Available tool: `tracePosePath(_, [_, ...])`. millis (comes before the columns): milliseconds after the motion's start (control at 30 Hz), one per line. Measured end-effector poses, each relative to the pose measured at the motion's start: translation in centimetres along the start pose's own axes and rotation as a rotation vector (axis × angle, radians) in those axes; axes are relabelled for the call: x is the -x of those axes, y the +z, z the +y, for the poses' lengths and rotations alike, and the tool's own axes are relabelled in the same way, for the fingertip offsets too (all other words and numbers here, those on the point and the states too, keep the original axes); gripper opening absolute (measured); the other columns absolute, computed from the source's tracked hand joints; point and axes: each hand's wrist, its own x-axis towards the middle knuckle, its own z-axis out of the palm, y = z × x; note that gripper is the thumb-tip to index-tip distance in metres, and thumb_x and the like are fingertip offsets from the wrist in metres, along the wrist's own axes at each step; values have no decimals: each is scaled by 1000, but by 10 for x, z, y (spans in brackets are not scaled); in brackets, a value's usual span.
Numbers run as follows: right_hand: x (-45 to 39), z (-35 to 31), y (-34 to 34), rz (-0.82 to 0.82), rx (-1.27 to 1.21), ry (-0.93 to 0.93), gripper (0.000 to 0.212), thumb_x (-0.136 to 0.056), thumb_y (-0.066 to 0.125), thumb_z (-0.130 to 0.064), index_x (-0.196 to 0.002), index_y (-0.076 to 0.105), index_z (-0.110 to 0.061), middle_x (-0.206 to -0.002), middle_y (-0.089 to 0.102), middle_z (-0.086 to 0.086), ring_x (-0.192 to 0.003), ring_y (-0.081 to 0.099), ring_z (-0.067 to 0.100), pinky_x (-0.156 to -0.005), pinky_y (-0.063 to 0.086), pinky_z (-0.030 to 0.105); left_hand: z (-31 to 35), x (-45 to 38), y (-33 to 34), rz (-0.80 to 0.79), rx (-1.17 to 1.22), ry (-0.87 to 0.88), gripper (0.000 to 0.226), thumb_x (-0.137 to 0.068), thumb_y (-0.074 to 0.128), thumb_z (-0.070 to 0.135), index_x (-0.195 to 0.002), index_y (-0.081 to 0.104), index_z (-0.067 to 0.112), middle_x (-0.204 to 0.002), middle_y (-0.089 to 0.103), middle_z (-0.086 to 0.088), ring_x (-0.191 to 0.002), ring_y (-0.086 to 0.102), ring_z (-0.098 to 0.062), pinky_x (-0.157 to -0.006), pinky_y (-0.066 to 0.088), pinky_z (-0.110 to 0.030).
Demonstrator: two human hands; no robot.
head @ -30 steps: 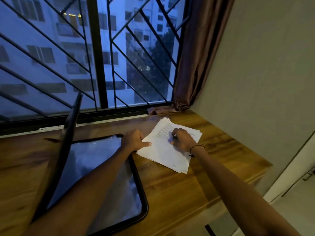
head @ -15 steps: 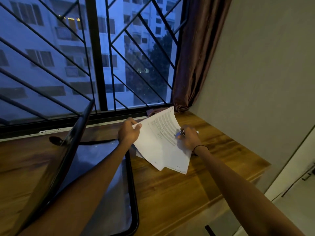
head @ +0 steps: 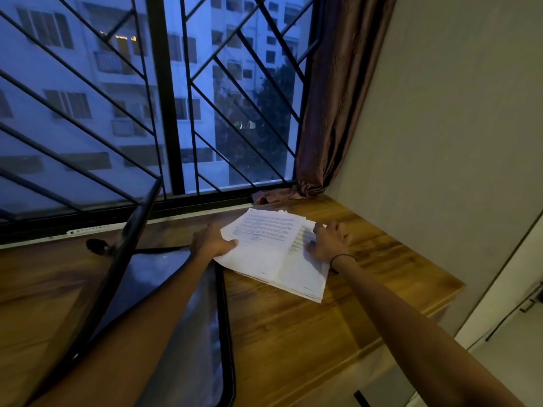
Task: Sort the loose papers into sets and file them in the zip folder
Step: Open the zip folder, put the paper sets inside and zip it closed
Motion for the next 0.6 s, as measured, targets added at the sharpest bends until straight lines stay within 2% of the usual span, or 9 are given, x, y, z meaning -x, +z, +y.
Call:
tracePosePath(100, [5,-17,0,78,114,-60,41,-95,51,-52,-116,64,-19,-133,49,16,-130,33,39,-101,33,53,-2,-7,-1,21,115,-25,80,-78,77,61,-145,54,22,-144,58,-10,-126,58,-34,-99,53,-42])
tracePosePath(233, [11,-50,0,-7,28,-32,52,-98,44,-55,-122,63,-14,-136,52,18,-133,35,41,-107,30,55,-12,-13,1,-12,412,1,54,-83,82,31,-132,68,13,-132,67,-11,-113,66,-32,-96,55,-42])
tracePosePath(333, [10,-68,-3,-71,-85,52,51,-96,51,-54,-126,59,-14,-137,52,18,-136,34,42,-110,28,55,-21,-12,1,-32,601,-27,47,-83,82,11,-127,68,2,-124,70,-16,-107,68,-34,-94,57,-46])
tracePosePath(400, [7,-74,-5,-129,-256,114,49,-91,59,-51,-123,58,-15,-132,57,16,-132,41,42,-108,34,51,-21,-7,-3,-65,648,-5,43,-86,77,3,-127,66,-4,-121,69,-19,-106,67,-34,-89,56,-42])
tracePosePath(467, [2,-78,-4,-183,-557,152,45,-86,68,-46,-113,60,-10,-120,64,16,-114,58,38,-93,49,45,-20,-3,-9,-108,684,53,39,-89,71,-3,-128,64,-7,-119,69,-22,-102,66,-31,-84,54,-39])
tracePosePath(533, [1,-85,-5,-251,-892,198,54,-76,77,-42,-105,61,0,-103,69,22,-82,66,33,-71,56,42,-14,3,-19,-137,689,92,35,-92,68,-3,-127,64,-2,-115,68,-19,-99,64,-30,-79,53,-38])
tracePosePath(600, [2,-95,-8,-333,-1183,235,65,-79,77,-40,-116,60,10,-89,69,25,-61,64,30,-60,57,42,-7,9,-31,-182,676,91,34,-93,66,1,-126,60,11,-116,66,-14,-101,65,-30,-79,56,-42])
